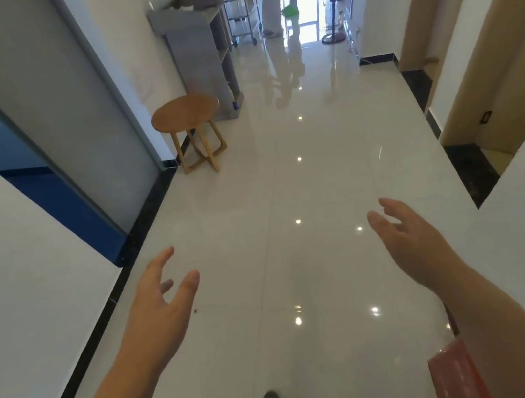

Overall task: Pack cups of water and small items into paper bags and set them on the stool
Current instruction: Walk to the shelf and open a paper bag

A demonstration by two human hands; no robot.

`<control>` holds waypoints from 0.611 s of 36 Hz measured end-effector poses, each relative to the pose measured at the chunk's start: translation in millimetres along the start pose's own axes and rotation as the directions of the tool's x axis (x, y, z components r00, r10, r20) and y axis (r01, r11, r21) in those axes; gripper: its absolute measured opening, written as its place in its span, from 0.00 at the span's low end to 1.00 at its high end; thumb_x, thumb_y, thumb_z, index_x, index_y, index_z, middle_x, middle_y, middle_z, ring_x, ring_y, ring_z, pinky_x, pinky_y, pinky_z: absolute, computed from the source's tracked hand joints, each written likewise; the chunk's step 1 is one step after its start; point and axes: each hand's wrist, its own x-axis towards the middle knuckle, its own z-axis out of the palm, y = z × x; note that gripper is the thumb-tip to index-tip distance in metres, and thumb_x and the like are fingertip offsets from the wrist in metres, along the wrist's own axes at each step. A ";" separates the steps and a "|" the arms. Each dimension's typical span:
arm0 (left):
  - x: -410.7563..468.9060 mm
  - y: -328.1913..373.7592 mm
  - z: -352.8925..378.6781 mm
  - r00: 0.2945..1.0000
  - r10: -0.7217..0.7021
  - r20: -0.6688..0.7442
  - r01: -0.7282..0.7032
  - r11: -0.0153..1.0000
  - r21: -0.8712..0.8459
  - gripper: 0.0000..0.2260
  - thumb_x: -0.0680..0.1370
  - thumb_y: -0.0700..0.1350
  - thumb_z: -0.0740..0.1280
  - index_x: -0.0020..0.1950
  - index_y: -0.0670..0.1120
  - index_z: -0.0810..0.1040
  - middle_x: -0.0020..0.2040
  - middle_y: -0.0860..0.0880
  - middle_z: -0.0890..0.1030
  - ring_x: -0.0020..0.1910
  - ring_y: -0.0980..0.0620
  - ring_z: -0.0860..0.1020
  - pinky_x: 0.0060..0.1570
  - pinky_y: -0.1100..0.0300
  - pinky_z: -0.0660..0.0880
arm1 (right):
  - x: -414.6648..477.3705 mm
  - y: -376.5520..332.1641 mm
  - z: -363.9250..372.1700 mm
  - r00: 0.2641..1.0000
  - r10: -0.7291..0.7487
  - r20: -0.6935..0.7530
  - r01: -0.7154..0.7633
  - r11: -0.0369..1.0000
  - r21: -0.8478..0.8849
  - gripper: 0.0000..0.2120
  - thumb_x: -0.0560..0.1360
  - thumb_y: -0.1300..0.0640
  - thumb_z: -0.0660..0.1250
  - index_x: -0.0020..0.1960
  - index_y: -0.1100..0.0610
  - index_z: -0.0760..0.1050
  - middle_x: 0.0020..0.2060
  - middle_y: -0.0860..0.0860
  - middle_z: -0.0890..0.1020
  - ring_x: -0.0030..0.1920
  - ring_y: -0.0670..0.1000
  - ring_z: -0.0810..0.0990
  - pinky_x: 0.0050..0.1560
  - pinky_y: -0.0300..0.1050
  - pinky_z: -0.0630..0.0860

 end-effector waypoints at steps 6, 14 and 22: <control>126.7 -13.5 16.3 0.999 -0.038 0.022 0.039 0.999 -0.034 0.27 0.78 0.67 0.63 0.77 0.70 0.60 0.81 0.56 0.63 0.73 0.50 0.72 0.43 0.64 0.77 | 106.6 -22.2 39.3 1.000 0.007 0.012 -0.007 0.998 -0.059 0.32 0.80 0.31 0.60 0.80 0.41 0.63 0.79 0.47 0.69 0.75 0.52 0.72 0.74 0.58 0.70; 320.5 6.6 40.2 0.981 -0.046 0.191 0.033 0.997 0.070 0.35 0.80 0.65 0.66 0.82 0.59 0.57 0.82 0.50 0.61 0.76 0.44 0.69 0.72 0.41 0.71 | 235.0 -77.5 41.6 0.999 0.029 -0.015 -0.032 0.965 -0.262 0.37 0.79 0.30 0.63 0.83 0.39 0.56 0.82 0.46 0.62 0.80 0.54 0.65 0.75 0.62 0.69; 466.3 79.9 83.5 0.955 0.106 0.276 -0.130 0.989 0.070 0.32 0.80 0.66 0.64 0.81 0.60 0.58 0.81 0.52 0.63 0.76 0.48 0.69 0.72 0.43 0.71 | 335.2 -104.4 8.8 0.985 0.114 -0.132 -0.142 0.964 -0.225 0.40 0.76 0.28 0.62 0.83 0.39 0.56 0.83 0.46 0.61 0.80 0.55 0.64 0.73 0.65 0.70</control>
